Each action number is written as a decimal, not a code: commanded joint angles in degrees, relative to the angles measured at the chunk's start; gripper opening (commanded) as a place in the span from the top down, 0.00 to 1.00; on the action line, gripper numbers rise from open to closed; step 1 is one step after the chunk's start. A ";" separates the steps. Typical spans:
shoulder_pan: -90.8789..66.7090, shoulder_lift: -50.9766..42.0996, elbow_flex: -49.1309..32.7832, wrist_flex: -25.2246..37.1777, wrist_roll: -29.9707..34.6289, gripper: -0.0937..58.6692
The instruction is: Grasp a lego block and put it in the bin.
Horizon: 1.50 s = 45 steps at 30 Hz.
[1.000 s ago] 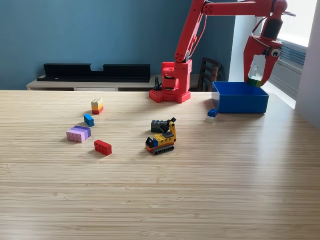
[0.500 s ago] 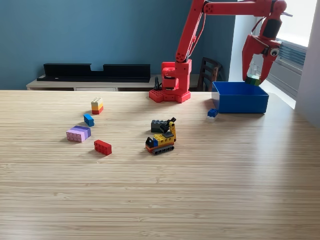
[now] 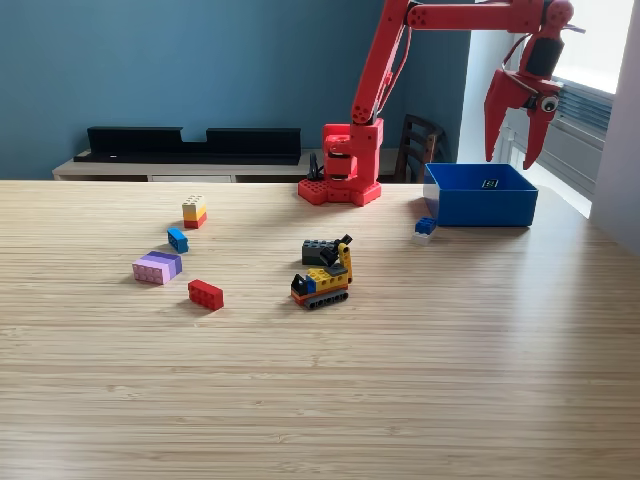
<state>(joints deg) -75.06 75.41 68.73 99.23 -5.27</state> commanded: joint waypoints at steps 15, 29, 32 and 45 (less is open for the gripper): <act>43.59 6.33 -6.06 2.90 10.37 1.00; 74.71 6.24 -15.29 1.14 1.49 1.00; 76.03 6.24 -14.68 1.14 0.79 1.00; 77.26 6.24 -14.06 0.88 0.18 1.00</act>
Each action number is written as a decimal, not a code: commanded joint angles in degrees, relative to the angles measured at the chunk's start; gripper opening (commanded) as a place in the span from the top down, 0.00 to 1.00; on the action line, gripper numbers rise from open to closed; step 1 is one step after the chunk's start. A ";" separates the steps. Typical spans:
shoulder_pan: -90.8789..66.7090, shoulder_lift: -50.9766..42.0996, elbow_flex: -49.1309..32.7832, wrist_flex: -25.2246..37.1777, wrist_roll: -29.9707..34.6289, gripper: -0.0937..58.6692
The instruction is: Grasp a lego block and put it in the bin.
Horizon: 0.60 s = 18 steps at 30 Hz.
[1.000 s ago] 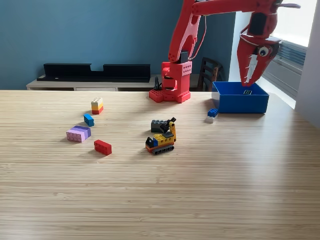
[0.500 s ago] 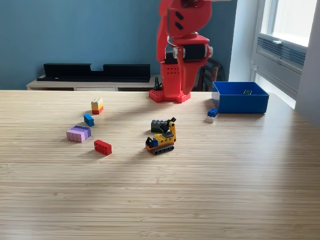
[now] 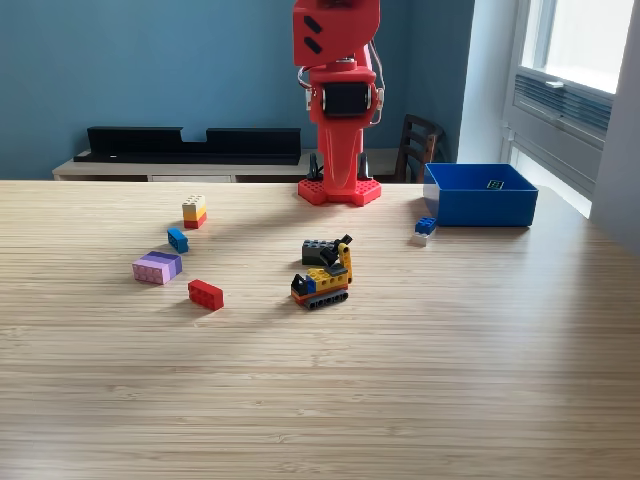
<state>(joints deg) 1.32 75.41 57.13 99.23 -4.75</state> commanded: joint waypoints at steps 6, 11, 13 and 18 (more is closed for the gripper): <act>2.02 5.80 -2.37 0.35 0.09 1.00; 3.43 5.80 -2.46 -0.53 1.05 1.00; 4.04 5.80 -2.55 -0.62 1.58 1.00; 6.06 5.71 -2.55 -0.79 2.29 1.00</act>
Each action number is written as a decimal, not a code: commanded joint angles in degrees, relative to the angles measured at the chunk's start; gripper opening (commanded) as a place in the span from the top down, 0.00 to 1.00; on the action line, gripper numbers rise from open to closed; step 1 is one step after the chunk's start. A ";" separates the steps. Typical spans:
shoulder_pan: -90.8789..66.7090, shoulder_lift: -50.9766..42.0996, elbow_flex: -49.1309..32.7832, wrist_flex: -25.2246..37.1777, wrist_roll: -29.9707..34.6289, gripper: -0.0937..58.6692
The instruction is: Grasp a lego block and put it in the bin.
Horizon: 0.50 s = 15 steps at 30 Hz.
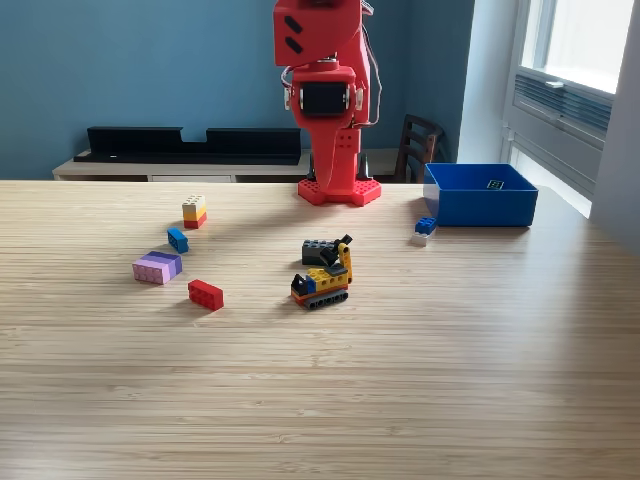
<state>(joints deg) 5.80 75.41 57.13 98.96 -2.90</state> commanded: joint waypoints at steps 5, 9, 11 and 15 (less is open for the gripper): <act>4.39 5.71 -2.55 -1.14 -0.26 1.00; 7.38 5.71 -2.46 -1.93 -0.79 1.00; 8.44 5.71 -2.46 -2.29 -1.14 1.00; 10.20 5.71 -2.90 -2.46 -2.02 1.00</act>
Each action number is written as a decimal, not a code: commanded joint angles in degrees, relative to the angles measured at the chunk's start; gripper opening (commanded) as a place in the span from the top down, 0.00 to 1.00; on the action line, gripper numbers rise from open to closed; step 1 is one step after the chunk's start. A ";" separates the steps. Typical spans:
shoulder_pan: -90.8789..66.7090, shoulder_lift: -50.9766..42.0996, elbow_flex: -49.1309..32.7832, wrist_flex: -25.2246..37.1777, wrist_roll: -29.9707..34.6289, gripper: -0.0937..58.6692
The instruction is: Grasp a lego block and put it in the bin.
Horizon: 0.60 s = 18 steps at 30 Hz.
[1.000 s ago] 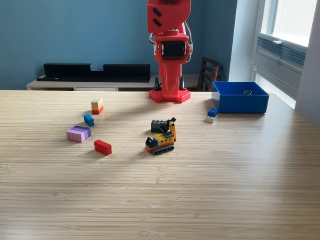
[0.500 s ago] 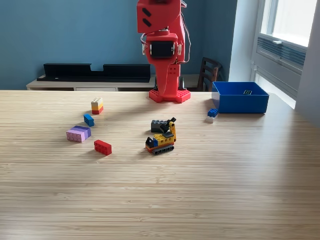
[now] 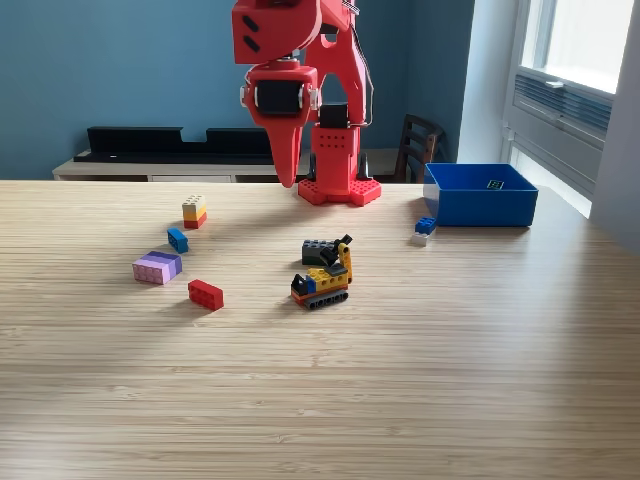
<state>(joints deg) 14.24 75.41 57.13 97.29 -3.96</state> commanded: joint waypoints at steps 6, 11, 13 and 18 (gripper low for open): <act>3.96 5.80 -2.99 -0.79 -2.37 1.00; 5.19 5.71 -2.99 -0.79 -2.99 1.00; 5.36 5.71 -2.99 -0.79 -2.99 1.00; 5.80 5.71 -2.81 -0.79 -3.16 1.00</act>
<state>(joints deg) 19.51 75.41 57.13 97.29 -6.77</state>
